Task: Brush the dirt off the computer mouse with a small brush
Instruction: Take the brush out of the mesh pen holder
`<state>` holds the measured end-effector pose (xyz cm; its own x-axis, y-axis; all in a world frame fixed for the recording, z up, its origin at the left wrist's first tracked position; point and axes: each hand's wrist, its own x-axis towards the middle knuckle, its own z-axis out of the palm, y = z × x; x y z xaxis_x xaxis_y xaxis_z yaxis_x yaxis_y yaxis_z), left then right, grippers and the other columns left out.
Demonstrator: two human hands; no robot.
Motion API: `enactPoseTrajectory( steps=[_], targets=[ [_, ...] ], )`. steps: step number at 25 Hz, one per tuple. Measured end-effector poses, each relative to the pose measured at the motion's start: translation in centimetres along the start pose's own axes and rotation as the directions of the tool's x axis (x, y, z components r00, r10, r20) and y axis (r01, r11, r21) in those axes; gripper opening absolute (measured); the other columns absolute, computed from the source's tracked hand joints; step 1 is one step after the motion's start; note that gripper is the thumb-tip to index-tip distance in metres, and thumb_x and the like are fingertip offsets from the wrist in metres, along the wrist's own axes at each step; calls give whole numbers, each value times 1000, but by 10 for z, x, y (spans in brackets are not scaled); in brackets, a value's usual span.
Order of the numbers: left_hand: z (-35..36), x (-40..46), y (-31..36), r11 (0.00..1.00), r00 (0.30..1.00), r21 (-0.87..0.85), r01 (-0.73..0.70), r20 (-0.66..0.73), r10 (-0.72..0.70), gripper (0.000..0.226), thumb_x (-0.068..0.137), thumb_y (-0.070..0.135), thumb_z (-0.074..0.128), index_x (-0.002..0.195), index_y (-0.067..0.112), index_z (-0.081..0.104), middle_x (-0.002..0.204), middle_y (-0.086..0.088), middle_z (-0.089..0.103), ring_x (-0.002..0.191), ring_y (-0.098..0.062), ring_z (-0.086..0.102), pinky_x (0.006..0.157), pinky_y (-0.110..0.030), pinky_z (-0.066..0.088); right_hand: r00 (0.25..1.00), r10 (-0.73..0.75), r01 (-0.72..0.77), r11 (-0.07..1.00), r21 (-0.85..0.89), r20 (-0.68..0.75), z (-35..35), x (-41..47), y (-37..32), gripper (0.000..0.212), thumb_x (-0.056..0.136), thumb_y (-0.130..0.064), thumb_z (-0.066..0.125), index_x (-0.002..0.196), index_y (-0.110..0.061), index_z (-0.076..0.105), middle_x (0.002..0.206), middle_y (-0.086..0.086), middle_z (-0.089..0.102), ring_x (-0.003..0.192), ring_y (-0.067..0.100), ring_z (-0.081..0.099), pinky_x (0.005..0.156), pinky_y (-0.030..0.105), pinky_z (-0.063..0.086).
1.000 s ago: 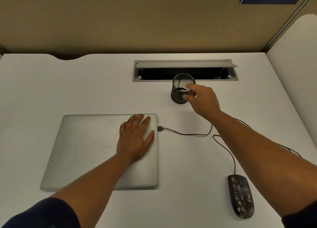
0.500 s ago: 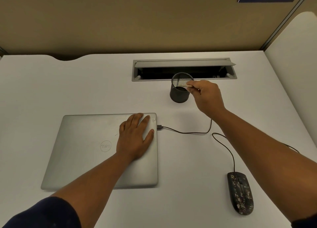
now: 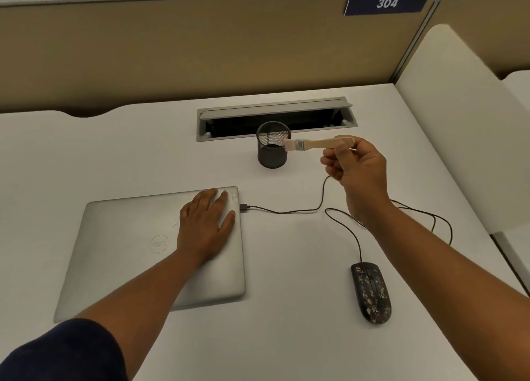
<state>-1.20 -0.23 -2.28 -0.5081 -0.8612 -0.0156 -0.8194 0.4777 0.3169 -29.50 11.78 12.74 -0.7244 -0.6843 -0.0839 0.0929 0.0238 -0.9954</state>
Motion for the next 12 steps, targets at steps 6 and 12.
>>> enactPoseTrajectory(
  steps=[6, 12],
  targets=[
    [-6, -1, 40, 996, 997, -61, 61, 56, -57, 68, 94, 60, 46, 145, 17, 59, 152, -8, 53, 145, -30, 46, 118, -51, 32, 982, 175, -165, 976, 144, -67, -63, -47, 6, 7, 104, -19, 61, 104, -15, 67, 85, 1, 72, 81, 17, 69, 75, 31, 58],
    [11, -81, 149, 912, 930, -396, -105, 285, 231, 92, 84, 72, 65, 159, 26, 41, 164, 6, 38, 152, -15, 31, 123, -29, 18, 919, 320, -268, 935, 230, -230, -135, -87, 29, 10, 105, -17, 56, 99, -15, 64, 79, 2, 68, 76, 17, 64, 68, 29, 52]
  ],
)
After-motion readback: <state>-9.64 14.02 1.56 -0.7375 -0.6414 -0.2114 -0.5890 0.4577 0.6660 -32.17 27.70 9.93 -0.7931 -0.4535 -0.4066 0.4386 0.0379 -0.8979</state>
